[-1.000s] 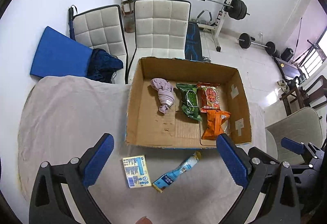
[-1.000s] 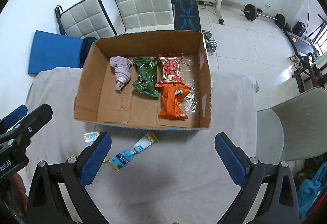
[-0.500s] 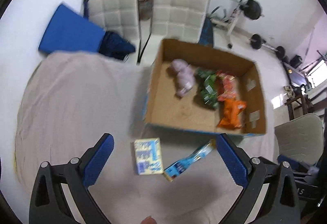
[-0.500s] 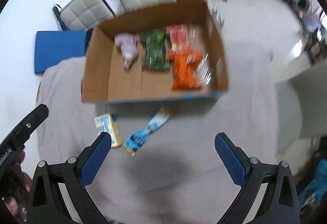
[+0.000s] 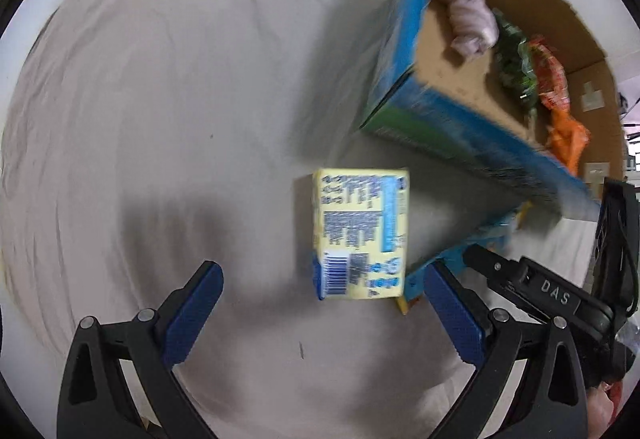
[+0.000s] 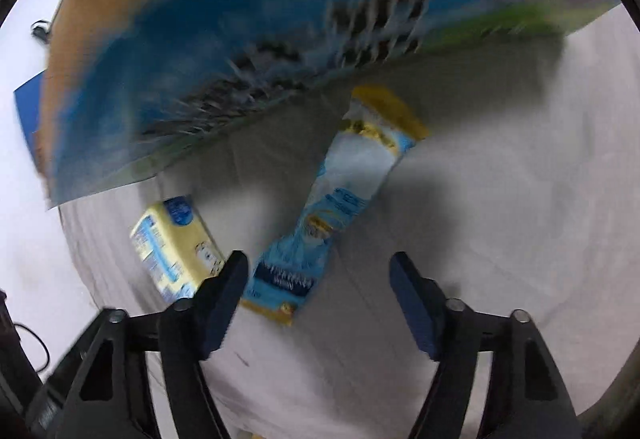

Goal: Organize soft objects
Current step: 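Grasp the yellow milk carton with the left gripper while the right grasps the yogurt tube, then lower the carton and yogurt tube into the box and open both grippers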

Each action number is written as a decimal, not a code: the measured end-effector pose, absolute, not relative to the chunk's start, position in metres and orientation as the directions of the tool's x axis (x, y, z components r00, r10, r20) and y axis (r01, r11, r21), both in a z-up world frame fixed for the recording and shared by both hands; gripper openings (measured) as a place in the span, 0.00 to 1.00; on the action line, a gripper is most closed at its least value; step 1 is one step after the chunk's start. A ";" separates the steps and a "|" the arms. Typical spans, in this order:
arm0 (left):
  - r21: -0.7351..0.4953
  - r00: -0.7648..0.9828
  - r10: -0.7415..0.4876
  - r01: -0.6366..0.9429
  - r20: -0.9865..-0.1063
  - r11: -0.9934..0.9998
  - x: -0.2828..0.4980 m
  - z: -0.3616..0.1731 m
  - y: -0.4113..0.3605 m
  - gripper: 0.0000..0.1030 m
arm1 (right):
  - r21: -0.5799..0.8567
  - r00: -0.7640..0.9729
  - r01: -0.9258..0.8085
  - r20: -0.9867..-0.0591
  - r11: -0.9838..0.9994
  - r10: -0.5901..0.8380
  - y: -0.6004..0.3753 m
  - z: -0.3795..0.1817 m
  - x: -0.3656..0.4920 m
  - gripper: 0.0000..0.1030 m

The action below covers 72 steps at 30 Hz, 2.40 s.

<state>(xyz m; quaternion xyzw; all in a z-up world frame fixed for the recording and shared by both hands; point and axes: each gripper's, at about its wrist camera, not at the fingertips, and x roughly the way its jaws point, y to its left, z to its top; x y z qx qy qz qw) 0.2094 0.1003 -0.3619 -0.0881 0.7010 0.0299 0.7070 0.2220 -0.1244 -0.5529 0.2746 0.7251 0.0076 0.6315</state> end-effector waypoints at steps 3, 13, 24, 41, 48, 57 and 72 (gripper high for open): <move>-0.093 -0.021 -0.097 -0.154 -0.995 0.984 0.213 -0.377 0.096 1.00 | 0.334 -0.042 0.361 -0.927 0.871 0.373 -0.117 -0.555 0.220 0.36; -0.105 -0.137 -0.113 -0.062 -0.984 0.993 0.230 -0.428 0.062 0.99 | 0.204 -0.212 0.142 -0.950 0.969 0.231 -0.132 -0.545 0.194 0.22; -0.076 -0.134 -0.078 -0.021 -0.988 0.997 0.196 -0.433 0.048 0.60 | 0.206 -0.206 0.061 -0.955 0.977 0.215 -0.140 -0.541 0.178 0.28; -0.068 -0.139 -0.075 -0.055 -0.987 0.996 0.157 -0.451 0.031 0.60 | 0.109 -0.168 0.055 -0.979 0.993 0.117 -0.125 -0.561 0.208 0.26; -0.074 -0.064 -0.077 -0.049 -0.995 0.996 0.151 -0.433 0.036 0.59 | 0.178 -0.177 0.137 -0.964 0.974 0.201 -0.127 -0.553 0.185 0.19; -0.100 0.066 -0.101 0.025 -0.993 0.995 0.125 -0.363 0.033 0.59 | 0.258 -0.071 0.117 -0.961 0.959 0.267 -0.143 -0.483 0.167 0.18; -0.146 0.193 -0.161 0.091 -0.968 0.985 0.142 -0.266 0.022 0.59 | 0.341 0.052 0.068 -0.940 0.937 0.338 -0.172 -0.368 0.156 0.18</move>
